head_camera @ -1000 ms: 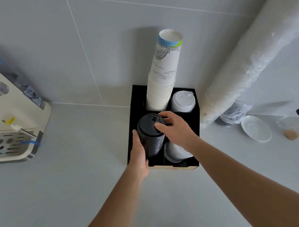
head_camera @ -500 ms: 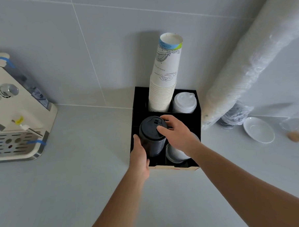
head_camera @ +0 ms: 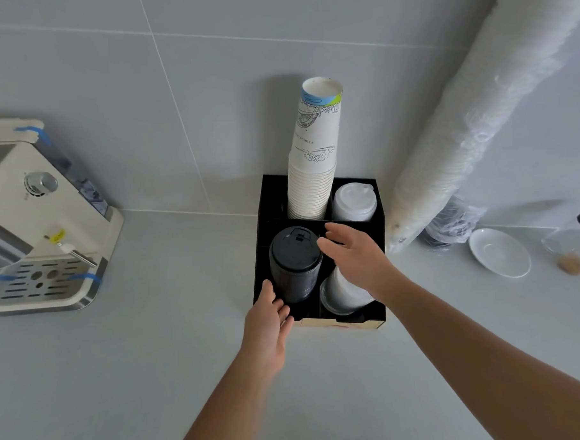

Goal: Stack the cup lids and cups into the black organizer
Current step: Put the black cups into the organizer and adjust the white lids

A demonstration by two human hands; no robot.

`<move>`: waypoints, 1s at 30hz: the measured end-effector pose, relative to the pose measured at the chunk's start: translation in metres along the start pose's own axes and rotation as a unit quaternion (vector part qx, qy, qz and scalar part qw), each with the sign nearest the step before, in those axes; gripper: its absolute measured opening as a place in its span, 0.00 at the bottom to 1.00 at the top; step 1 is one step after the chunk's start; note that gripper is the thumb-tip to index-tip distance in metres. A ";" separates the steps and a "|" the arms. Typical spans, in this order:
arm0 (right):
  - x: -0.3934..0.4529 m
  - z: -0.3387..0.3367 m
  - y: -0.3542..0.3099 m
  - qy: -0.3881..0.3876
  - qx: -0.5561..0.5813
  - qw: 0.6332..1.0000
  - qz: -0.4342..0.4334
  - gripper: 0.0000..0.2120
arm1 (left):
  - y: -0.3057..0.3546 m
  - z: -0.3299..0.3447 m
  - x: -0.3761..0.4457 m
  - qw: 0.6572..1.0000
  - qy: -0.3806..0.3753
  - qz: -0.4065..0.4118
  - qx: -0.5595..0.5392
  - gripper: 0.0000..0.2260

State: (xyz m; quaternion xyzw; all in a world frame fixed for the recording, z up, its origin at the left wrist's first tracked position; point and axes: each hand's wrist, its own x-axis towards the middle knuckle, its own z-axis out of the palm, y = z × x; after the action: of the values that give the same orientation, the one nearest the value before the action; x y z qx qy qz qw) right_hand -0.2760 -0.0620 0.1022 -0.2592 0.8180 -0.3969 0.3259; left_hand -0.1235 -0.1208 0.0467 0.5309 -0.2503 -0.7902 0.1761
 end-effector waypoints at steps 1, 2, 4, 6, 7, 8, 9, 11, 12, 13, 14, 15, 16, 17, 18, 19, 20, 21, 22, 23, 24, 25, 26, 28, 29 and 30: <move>-0.002 -0.005 0.001 0.007 0.005 1.000 0.000 0.26 | -0.005 -0.001 -0.003 1.000 -0.005 -0.003 0.008 0.26; -0.004 -0.011 0.002 0.014 0.007 1.000 0.004 0.26 | -0.010 -0.003 -0.006 1.000 -0.009 -0.011 0.017 0.24; -0.010 -0.022 0.005 0.024 0.010 1.000 0.016 0.25 | -0.021 -0.003 -0.012 0.999 -0.018 -0.028 0.040 0.22; -0.016 -0.033 0.011 0.032 0.011 0.999 0.029 0.22 | -0.031 0.002 -0.015 0.997 -0.038 -0.040 0.058 0.21; -0.018 -0.036 0.014 0.037 0.009 0.999 0.035 0.21 | -0.036 0.005 -0.014 0.996 -0.048 -0.044 0.069 0.21; -0.020 -0.040 0.019 0.043 0.008 0.998 0.042 0.21 | -0.038 0.010 -0.016 0.995 -0.057 -0.044 0.076 0.20; -0.021 -0.044 0.026 0.050 0.010 0.997 0.051 0.21 | -0.040 0.015 -0.016 0.993 -0.067 -0.045 0.088 0.20; -0.021 -0.050 0.039 0.053 0.011 0.997 0.060 0.22 | -0.041 0.026 -0.014 0.989 -0.081 -0.040 0.116 0.16; -0.021 -0.052 0.044 0.051 0.014 0.996 0.064 0.22 | -0.040 0.032 -0.014 0.986 -0.086 -0.035 0.135 0.15; -0.022 -0.055 0.049 0.049 0.022 0.996 0.071 0.22 | -0.041 0.037 -0.011 0.983 -0.086 -0.031 0.161 0.19; -0.022 -0.057 0.053 0.049 0.028 0.996 0.075 0.22 | -0.041 0.042 -0.009 0.980 -0.083 -0.028 0.178 0.23; -0.021 -0.059 0.057 0.054 0.032 0.995 0.080 0.23 | -0.042 0.047 -0.005 0.978 -0.076 -0.029 0.190 0.26; -0.021 -0.061 0.062 0.059 0.035 0.994 0.082 0.23 | -0.041 0.052 -0.003 0.977 -0.071 -0.024 0.200 0.27; -0.021 -0.062 0.066 0.061 0.039 0.994 0.087 0.22 | -0.040 0.057 0.000 0.976 -0.068 -0.023 0.206 0.28; -0.021 -0.063 0.070 0.064 0.041 0.993 0.091 0.22 | -0.039 0.063 0.002 0.976 -0.064 -0.023 0.205 0.27; -0.021 -0.064 0.073 0.068 0.043 0.992 0.098 0.21 | -0.038 0.068 0.004 0.976 -0.059 -0.024 0.206 0.27; -0.022 -0.065 0.075 0.070 0.047 0.991 0.107 0.20 | -0.036 0.073 0.006 0.977 -0.052 -0.023 0.207 0.28; -0.023 -0.066 0.077 0.070 0.053 0.990 0.113 0.18 | -0.035 0.077 0.008 0.977 -0.044 -0.023 0.209 0.28; -0.024 -0.066 0.079 0.065 0.058 0.989 0.116 0.16 | -0.035 0.081 0.008 0.977 -0.037 -0.022 0.208 0.28; -0.025 -0.068 0.081 0.063 0.061 0.989 0.122 0.13 | -0.035 0.086 0.011 0.977 -0.034 -0.025 0.209 0.29; -0.026 -0.069 0.081 0.063 0.063 0.987 0.131 0.08 | -0.035 0.089 0.012 0.977 -0.031 -0.029 0.209 0.29; -0.025 -0.068 0.082 0.060 0.060 0.987 0.139 0.08 | -0.035 0.092 0.014 0.977 -0.029 -0.035 0.209 0.29; -0.024 -0.068 0.083 0.060 0.054 0.986 0.148 0.15 | -0.035 0.094 0.015 0.976 -0.026 -0.039 0.211 0.30; -0.021 -0.067 0.089 0.066 0.063 0.985 0.146 0.16 | -0.037 0.099 0.017 0.973 -0.021 -0.046 0.225 0.32; -0.020 -0.067 0.093 0.058 0.062 0.987 0.135 0.11 | -0.038 0.102 0.020 0.971 -0.020 -0.046 0.233 0.33; -0.017 -0.065 0.099 0.047 0.064 0.989 0.123 0.16 | -0.039 0.104 0.022 0.969 -0.019 -0.045 0.241 0.33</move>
State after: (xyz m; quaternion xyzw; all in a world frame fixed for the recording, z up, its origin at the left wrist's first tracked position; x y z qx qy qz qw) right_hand -0.3294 0.0355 0.0580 -0.1163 0.8308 -0.4171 0.3497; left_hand -0.2290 -0.0789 0.0396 0.5530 -0.4131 -0.7236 0.0024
